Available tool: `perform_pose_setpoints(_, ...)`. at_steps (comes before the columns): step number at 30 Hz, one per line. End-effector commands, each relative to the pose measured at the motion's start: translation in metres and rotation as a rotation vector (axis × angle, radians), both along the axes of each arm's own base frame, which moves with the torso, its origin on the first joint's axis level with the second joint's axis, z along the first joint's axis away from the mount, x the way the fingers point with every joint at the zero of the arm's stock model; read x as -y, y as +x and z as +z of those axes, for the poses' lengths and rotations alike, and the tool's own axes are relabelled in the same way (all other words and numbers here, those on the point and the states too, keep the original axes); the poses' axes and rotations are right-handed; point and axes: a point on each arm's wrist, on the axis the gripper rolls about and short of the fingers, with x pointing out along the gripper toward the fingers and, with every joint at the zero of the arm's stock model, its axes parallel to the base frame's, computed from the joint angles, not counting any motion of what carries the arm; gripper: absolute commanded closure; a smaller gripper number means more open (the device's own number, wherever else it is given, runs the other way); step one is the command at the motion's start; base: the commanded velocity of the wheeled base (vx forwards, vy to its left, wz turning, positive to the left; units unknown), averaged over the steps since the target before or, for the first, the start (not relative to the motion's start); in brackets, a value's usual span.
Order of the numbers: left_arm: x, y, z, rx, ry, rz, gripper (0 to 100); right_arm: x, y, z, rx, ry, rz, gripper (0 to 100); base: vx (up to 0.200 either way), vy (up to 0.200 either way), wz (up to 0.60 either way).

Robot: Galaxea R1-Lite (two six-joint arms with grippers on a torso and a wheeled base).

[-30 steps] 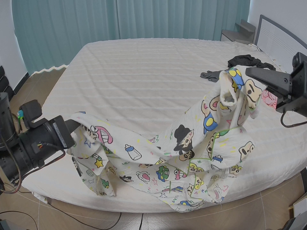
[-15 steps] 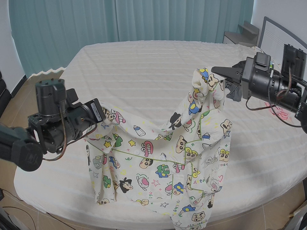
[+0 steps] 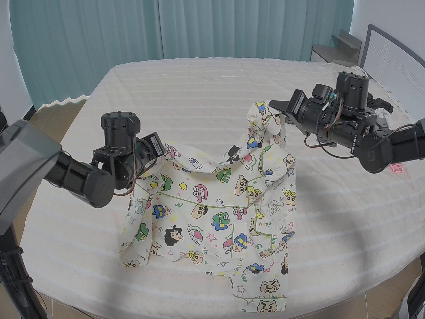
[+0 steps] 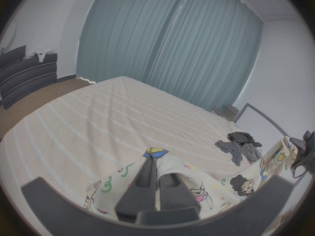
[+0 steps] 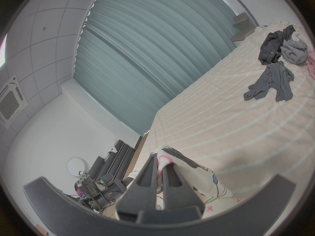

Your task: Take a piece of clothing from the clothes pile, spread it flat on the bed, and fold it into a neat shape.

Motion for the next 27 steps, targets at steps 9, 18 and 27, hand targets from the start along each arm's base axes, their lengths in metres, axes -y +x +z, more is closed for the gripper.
perform_pose_setpoints(9,0.006,0.065,-0.070,-0.051,0.035,0.109,100,-0.016,0.073,-0.061,-0.047,-0.033,-0.173,100,0.000,0.000,0.00)
perform_pose_setpoints(18,-0.004,0.091,-0.085,-0.030,0.004,0.153,0,-0.026,0.104,-0.102,-0.084,-0.060,-0.189,0,0.000,0.000,0.00)
perform_pose_setpoints(27,-0.048,0.118,-0.049,0.114,-0.035,0.288,0,0.015,0.126,-0.082,-0.063,-0.006,-0.330,0,0.000,0.000,0.00)
